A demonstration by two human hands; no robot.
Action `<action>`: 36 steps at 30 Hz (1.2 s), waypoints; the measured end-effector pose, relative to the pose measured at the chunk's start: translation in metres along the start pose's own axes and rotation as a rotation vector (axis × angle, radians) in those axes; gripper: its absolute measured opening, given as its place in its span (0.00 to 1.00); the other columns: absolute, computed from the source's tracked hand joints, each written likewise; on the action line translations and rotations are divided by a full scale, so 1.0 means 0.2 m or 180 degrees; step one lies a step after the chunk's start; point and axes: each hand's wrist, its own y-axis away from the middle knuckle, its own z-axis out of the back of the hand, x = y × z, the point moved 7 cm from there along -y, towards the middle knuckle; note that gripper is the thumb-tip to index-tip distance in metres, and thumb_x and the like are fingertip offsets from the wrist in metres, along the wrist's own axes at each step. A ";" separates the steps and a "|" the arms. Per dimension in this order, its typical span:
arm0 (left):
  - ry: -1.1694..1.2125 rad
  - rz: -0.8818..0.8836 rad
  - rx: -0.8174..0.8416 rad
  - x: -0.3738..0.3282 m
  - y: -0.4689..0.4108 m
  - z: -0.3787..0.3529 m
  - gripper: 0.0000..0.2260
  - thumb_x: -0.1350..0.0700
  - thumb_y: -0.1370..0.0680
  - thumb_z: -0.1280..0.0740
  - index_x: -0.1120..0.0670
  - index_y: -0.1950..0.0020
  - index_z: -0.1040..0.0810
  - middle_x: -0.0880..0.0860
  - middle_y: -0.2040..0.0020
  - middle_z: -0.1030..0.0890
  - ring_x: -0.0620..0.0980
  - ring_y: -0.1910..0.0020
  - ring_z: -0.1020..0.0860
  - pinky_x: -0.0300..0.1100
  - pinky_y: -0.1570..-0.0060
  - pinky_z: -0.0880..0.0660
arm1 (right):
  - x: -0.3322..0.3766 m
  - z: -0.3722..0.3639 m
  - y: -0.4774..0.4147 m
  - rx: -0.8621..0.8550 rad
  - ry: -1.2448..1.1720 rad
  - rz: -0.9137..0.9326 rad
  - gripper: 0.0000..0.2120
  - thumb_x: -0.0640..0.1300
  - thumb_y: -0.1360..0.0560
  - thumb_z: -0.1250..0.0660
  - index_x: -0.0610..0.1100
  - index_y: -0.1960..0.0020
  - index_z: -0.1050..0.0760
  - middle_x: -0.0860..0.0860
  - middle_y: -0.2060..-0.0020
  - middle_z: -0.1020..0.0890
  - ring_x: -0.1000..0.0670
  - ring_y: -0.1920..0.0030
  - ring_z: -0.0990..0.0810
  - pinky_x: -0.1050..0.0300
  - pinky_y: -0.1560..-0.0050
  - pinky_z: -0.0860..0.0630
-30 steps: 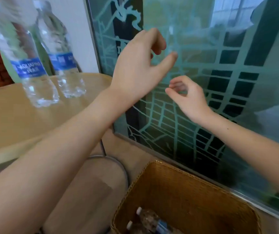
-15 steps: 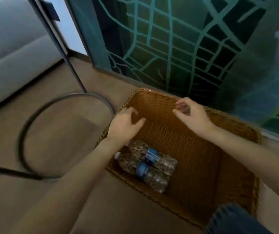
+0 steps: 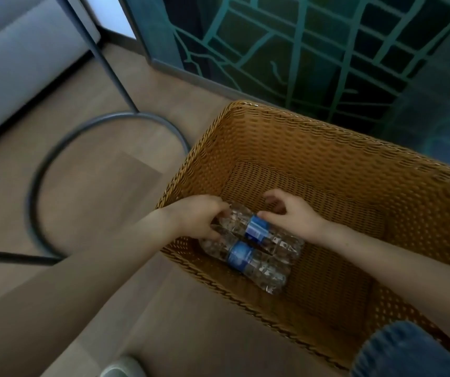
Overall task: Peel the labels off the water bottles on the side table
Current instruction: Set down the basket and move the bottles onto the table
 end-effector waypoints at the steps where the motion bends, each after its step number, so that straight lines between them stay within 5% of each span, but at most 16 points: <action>1: -0.0077 -0.0005 0.0152 0.01 0.00 -0.03 0.24 0.46 0.29 0.25 0.50 0.36 0.26 0.49 0.42 0.24 0.49 0.45 0.25 0.48 0.44 0.24 | -0.01 -0.03 0.01 0.0141 0.0014 -0.0017 0.38 0.72 0.34 0.35 0.55 0.30 0.31 0.60 0.42 0.26 0.58 0.44 0.25 0.71 0.52 0.32; 10: 0.0024 -0.0036 0.0372 0.09 -0.03 -0.15 0.28 0.50 0.34 0.21 0.49 0.37 0.26 0.48 0.43 0.24 0.47 0.46 0.26 0.45 0.46 0.25 | -0.08 -0.19 0.08 0.0624 0.0166 0.0011 0.35 0.61 0.35 0.25 0.54 0.31 0.32 0.58 0.45 0.21 0.61 0.49 0.21 0.61 0.48 0.21; 18: 0.0230 0.0049 0.0400 0.09 -0.06 -0.16 0.20 0.50 0.25 0.27 0.50 0.34 0.25 0.50 0.41 0.22 0.49 0.44 0.23 0.46 0.43 0.24 | -0.16 -0.08 0.10 0.0124 -0.0341 -0.0096 0.34 0.51 0.34 0.20 0.51 0.31 0.28 0.65 0.53 0.21 0.71 0.53 0.21 0.76 0.58 0.25; 24: 0.0021 0.0169 0.0606 0.06 -0.11 -0.20 0.36 0.47 0.32 0.22 0.51 0.28 0.33 0.51 0.36 0.28 0.51 0.40 0.26 0.47 0.40 0.25 | -0.19 0.04 0.09 -0.0105 0.0006 -0.0106 0.36 0.51 0.33 0.21 0.48 0.29 0.30 0.57 0.45 0.21 0.57 0.47 0.21 0.68 0.48 0.25; 27: -0.0010 0.0205 0.0554 0.05 -0.14 -0.20 0.35 0.49 0.33 0.21 0.51 0.30 0.32 0.51 0.36 0.27 0.51 0.40 0.27 0.46 0.39 0.26 | -0.18 0.04 0.11 -0.0098 0.0106 -0.0123 0.36 0.52 0.32 0.21 0.49 0.28 0.32 0.54 0.43 0.21 0.55 0.46 0.21 0.59 0.45 0.23; 36: 0.0486 0.0075 0.0086 0.05 -0.13 -0.12 0.30 0.49 0.37 0.18 0.49 0.39 0.24 0.47 0.46 0.20 0.47 0.48 0.22 0.44 0.48 0.22 | -0.20 0.04 0.12 -0.0142 0.0061 -0.0408 0.25 0.49 0.36 0.18 0.49 0.43 0.22 0.61 0.62 0.20 0.66 0.65 0.19 0.70 0.70 0.24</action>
